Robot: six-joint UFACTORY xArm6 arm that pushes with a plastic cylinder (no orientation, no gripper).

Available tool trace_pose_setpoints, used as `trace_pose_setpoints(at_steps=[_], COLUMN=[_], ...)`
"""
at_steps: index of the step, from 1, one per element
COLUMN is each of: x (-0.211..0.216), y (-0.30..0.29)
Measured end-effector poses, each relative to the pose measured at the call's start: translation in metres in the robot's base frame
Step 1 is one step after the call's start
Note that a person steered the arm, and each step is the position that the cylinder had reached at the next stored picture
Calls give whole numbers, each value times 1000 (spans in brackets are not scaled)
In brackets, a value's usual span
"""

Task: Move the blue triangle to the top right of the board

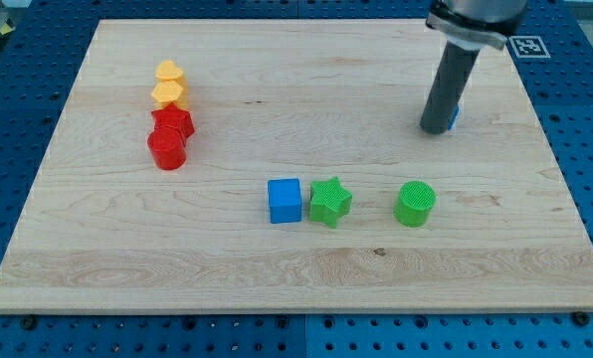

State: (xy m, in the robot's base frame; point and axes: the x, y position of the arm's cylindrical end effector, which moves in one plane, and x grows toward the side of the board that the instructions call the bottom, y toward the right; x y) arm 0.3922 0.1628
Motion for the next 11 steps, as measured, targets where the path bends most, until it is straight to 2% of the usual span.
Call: trace_pose_setpoints(at_steps=[1,2,4,5,8,10,11], x=[-36,-46,-2,-10,-72,-81,-80], y=[0,0,0,26,66,67,45])
